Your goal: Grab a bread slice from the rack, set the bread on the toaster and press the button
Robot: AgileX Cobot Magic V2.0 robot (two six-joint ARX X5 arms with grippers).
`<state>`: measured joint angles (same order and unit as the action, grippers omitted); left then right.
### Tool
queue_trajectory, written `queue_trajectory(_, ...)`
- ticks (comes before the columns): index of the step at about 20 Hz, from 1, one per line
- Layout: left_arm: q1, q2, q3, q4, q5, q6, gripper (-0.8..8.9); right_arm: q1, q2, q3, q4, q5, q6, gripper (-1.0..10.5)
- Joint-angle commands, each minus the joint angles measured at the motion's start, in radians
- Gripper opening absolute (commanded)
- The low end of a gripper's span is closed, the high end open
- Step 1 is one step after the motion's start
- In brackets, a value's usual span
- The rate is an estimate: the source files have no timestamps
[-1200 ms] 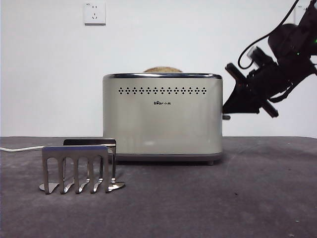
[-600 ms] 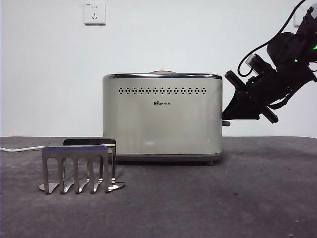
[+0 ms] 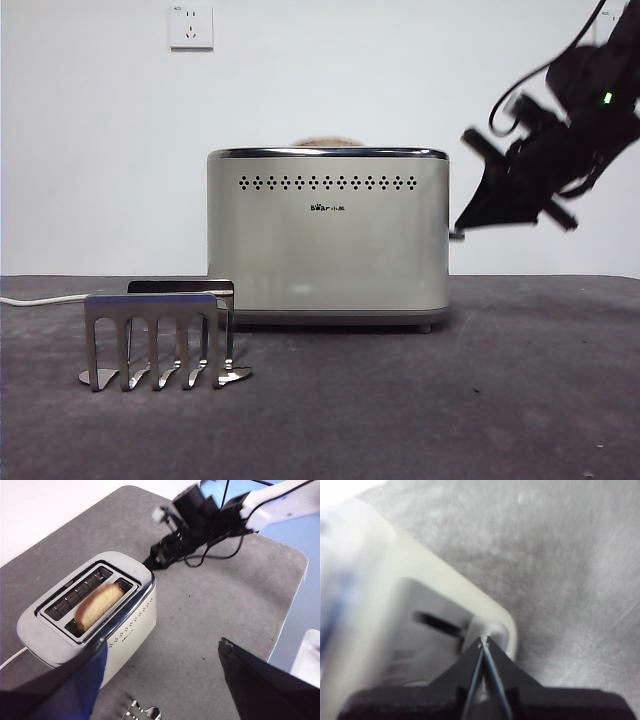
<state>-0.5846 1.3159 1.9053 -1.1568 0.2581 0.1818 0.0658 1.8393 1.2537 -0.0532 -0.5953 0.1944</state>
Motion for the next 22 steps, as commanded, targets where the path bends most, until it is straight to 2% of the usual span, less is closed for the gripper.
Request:
queue_trajectory(1, 0.002, 0.001, -0.005, -0.003, 0.006, 0.002, 3.74, -0.010, -0.121, -0.005, -0.018, 0.003, -0.002, -0.1)
queue_trajectory(5, 0.002, 0.001, -0.005, -0.016, 0.006, 0.002, 3.74, -0.022, -0.351, -0.005, -0.224, 0.012, -0.060, -0.1)
queue_trajectory(10, 0.002, 0.002, -0.005, -0.071, 0.006, 0.002, 3.73, -0.013, -0.634, -0.005, -0.676, -0.005, -0.212, -0.1)
queue_trajectory(13, 0.002, 0.002, -0.005, -0.096, 0.006, 0.002, 3.67, 0.005, -0.737, -0.005, -0.876, -0.008, -0.293, -0.1)
queue_trajectory(14, 0.002, 0.002, -0.005, -0.104, 0.006, 0.003, 3.32, 0.008, -0.759, -0.005, -0.915, -0.007, -0.306, -0.1)
queue_trajectory(16, 0.002, 0.002, -0.005, -0.120, 0.006, 0.006, 1.94, 0.008, -0.794, -0.005, -0.967, -0.008, -0.320, -0.1)
queue_trajectory(18, 0.002, 0.002, -0.005, -0.132, 0.006, 0.006, 0.05, 0.008, -0.824, -0.005, -0.996, -0.008, -0.323, -0.1)
queue_trajectory(22, 0.002, 0.002, -0.005, -0.131, 0.006, 0.007, -0.07, 0.008, -0.868, -0.005, -1.002, -0.005, -0.323, 0.0)
